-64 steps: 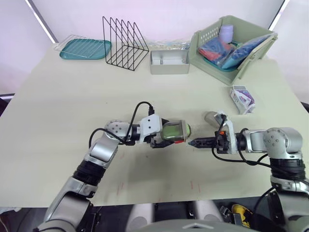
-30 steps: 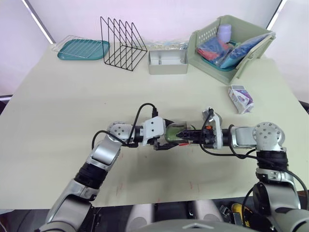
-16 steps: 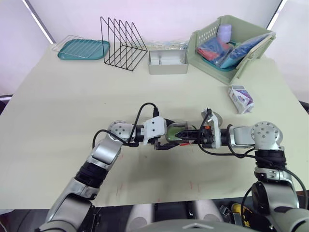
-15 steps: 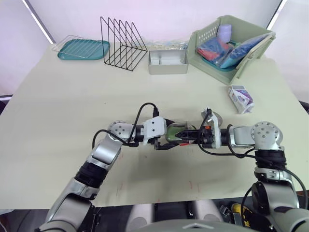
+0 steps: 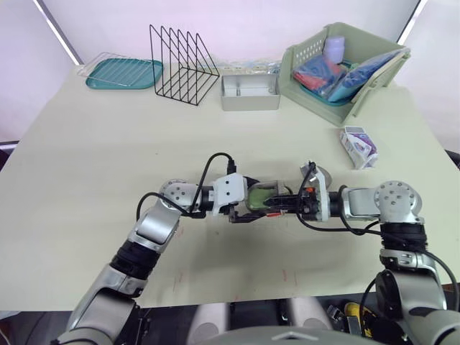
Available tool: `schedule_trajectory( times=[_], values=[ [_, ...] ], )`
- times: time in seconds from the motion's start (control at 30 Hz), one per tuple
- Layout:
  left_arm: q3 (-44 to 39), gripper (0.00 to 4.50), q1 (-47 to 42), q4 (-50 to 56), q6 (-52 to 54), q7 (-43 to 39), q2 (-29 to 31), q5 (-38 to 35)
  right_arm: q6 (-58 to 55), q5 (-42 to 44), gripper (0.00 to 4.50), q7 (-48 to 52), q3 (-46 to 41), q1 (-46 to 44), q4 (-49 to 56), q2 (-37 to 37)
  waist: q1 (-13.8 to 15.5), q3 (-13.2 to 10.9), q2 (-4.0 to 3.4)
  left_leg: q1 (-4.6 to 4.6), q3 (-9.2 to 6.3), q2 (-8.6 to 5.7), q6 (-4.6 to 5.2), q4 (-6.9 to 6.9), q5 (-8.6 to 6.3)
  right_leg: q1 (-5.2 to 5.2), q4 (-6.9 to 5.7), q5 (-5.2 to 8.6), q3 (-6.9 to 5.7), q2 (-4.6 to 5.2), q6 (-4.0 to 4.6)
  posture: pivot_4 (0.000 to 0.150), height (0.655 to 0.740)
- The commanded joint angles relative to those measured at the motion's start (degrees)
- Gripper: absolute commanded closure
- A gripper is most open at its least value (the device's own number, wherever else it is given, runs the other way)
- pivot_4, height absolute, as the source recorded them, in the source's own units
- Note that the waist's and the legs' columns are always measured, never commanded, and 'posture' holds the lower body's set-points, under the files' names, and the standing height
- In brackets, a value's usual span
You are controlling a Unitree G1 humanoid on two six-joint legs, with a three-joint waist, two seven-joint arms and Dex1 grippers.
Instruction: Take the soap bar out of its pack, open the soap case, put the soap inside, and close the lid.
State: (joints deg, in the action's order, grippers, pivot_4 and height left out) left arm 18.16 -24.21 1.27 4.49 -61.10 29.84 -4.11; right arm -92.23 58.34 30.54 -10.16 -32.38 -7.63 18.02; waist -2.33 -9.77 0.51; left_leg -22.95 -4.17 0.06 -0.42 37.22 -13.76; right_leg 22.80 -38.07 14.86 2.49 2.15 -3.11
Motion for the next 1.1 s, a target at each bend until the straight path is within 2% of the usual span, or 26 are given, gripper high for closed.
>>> schedule_trajectory(
  times=[0.03, 0.47, 0.53, 0.8, 1.1],
  values=[
    [-1.01, 1.01, -0.25, 2.21, -0.38, 0.25, 0.10, -0.90, -0.27, 0.39, 2.46, 0.71, 0.13, -0.30, 1.21, 0.25, 0.00, 0.00, 0.00, 0.00, 0.00, 0.00, 0.00, 0.00, 0.00, 0.00, 0.00, 0.00, 0.00, 0.00, 0.00, 0.150, 0.7400],
    [-1.39, 1.01, -1.09, 0.57, -3.33, 0.90, 0.35, 0.39, -0.27, -0.15, 2.46, 2.17, 1.44, 0.68, 2.46, 1.29, 0.01, 0.00, 0.00, 0.00, 0.01, 0.00, 0.00, 0.00, 0.00, 0.00, 0.00, 0.00, 0.00, 0.00, 0.00, 0.150, 0.7400],
    [-1.89, 0.00, -1.48, 0.13, -3.63, 0.71, 0.40, -0.11, -0.27, -0.20, 2.46, 2.35, 1.45, 0.73, 2.70, 1.32, 0.01, 0.00, 0.00, 0.00, 0.00, 0.00, 0.00, 0.00, 0.00, 0.00, 0.01, 0.00, 0.00, 0.00, 0.00, 0.150, 0.7400],
    [-3.69, 0.00, -1.76, 0.07, -2.05, -1.73, 1.84, -3.55, -0.20, -0.59, 2.46, 3.08, 1.67, 0.33, 3.07, 1.75, 0.00, 0.00, 0.00, 0.00, 0.00, 0.01, 0.00, 0.00, 0.00, 0.00, 0.01, 0.00, 0.00, 0.00, 0.00, 0.150, 0.7400],
    [-6.54, 0.00, -1.37, -3.30, -0.10, -5.83, 6.80, -6.84, 4.06, -3.46, 2.46, 8.26, 7.63, -0.05, 5.71, 6.96, -0.03, -0.01, -0.01, -0.01, 0.00, 0.01, 0.00, -0.01, 0.00, 0.01, 0.03, 0.00, -0.02, -0.01, 0.00, 0.150, 0.7400]
  ],
)
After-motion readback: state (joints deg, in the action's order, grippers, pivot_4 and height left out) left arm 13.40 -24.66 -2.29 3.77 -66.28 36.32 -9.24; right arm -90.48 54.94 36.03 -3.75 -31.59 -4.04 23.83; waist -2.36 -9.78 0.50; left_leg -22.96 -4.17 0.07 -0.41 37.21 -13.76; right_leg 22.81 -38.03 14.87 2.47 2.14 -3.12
